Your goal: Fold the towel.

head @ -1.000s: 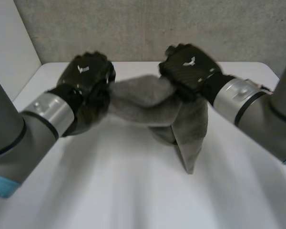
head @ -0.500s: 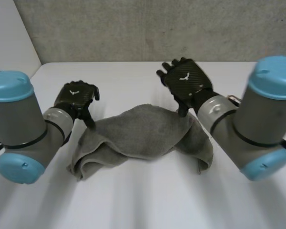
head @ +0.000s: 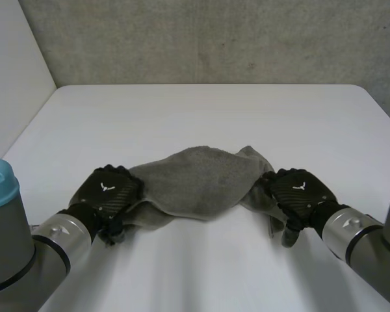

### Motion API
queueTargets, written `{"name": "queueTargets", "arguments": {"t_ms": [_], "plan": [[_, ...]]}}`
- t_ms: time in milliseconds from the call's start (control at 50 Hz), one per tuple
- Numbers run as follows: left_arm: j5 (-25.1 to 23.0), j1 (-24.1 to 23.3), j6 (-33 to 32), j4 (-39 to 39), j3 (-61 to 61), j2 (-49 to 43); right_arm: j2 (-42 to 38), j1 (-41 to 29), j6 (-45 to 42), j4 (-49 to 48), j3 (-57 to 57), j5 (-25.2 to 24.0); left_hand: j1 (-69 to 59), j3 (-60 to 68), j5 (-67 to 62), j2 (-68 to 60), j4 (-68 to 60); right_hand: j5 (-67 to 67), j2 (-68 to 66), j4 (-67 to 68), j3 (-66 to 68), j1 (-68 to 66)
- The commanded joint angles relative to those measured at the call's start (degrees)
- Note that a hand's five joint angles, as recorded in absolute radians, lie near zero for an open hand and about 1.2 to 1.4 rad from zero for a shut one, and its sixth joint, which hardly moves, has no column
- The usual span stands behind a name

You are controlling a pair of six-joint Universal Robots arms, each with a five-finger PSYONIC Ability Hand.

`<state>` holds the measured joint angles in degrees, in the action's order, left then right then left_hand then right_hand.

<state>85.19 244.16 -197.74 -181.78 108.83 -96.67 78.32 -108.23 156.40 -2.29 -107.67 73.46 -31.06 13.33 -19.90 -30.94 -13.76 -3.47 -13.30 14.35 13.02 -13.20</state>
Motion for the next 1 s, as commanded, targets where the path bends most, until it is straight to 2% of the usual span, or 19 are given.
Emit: {"name": "queueTargets", "arguments": {"t_ms": [20, 100, 200, 320, 560, 740, 1000], "plan": [[1.03, 1.32, -1.33, -3.23, -1.60, -5.11, -7.21, -0.76, -0.04, -5.10, 2.12, 1.07, 1.66, -3.33, 0.51, 1.55, 3.76, 0.36, 0.19, -4.35, -3.02, 0.09], [2.08, 1.67, -1.25, -4.02, -3.88, -8.88, -11.51, -0.76, -0.04, -5.80, 4.05, 1.77, 1.50, -3.33, 0.34, 1.38, 3.76, -2.99, -3.15, -4.35, -3.02, -3.25], [2.87, 1.58, -1.24, -4.99, -5.64, -10.64, -13.18, -0.84, -1.00, -7.55, 5.45, 2.47, 1.33, -3.33, 0.17, 1.21, 3.76, -8.87, -9.04, -4.35, -3.02, -9.14], [3.05, 1.14, -1.24, -6.30, -7.31, -11.09, -14.24, -0.84, -2.15, -8.44, 7.12, 2.47, 1.16, -3.33, 0.01, 1.05, 3.76, -13.43, -13.60, -4.35, -3.02, -13.70], [3.40, 0.97, -1.24, -6.04, -7.49, -10.38, -14.68, -0.84, -1.54, -8.88, 7.92, 4.32, 0.82, -3.33, -0.33, 0.71, 3.76, -13.77, -13.94, -4.35, -3.02, -14.04], [3.14, 2.28, -1.33, -6.22, -7.49, -8.71, -17.05, -0.84, -1.71, -11.69, 9.23, 4.49, 0.99, -3.33, -0.16, 0.88, 3.76, -17.63, -17.79, -4.35, -3.02, -17.89], [2.88, 2.72, -1.33, -6.13, -8.10, -8.80, -12.67, -0.84, 0.91, -10.72, 8.88, 5.37, 0.99, -3.33, -0.16, 0.88, 3.76, -18.15, -18.31, -4.35, -3.02, -18.41]]}}
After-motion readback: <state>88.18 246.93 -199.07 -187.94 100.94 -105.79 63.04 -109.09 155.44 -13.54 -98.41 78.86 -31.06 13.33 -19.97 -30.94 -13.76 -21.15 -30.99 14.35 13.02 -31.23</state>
